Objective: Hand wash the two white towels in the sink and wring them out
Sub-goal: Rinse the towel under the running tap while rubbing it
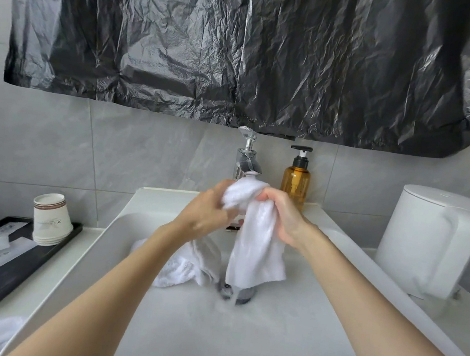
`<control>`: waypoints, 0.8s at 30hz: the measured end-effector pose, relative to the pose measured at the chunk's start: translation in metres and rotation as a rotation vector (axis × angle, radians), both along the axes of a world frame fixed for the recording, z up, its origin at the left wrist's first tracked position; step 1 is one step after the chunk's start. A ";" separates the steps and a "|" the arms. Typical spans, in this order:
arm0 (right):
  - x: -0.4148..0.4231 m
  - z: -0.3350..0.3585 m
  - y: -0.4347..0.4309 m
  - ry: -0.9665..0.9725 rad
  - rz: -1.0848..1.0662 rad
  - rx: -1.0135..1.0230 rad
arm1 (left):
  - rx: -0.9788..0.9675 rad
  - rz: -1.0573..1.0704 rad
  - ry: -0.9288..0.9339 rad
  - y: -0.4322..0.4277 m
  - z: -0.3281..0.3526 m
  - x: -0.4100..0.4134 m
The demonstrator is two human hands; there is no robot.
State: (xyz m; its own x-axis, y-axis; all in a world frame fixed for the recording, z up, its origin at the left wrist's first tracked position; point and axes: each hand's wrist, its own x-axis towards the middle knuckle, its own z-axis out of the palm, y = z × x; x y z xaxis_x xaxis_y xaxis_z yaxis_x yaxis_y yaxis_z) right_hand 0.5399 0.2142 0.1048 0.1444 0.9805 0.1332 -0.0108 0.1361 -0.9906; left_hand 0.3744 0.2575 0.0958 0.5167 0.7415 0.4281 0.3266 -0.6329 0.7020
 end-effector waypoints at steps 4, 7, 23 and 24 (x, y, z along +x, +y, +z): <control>-0.002 -0.008 -0.007 -0.327 -0.116 0.033 | -0.316 0.034 -0.364 -0.013 0.014 0.003; -0.004 -0.024 -0.005 -0.565 -0.036 -0.068 | -0.555 0.086 -0.602 -0.018 0.018 0.006; -0.036 -0.021 0.004 -0.027 -0.248 0.227 | -0.470 -0.134 -0.409 -0.025 0.003 0.022; -0.038 -0.027 0.005 -0.111 -0.289 0.230 | -0.425 -0.068 -0.410 -0.029 0.001 0.025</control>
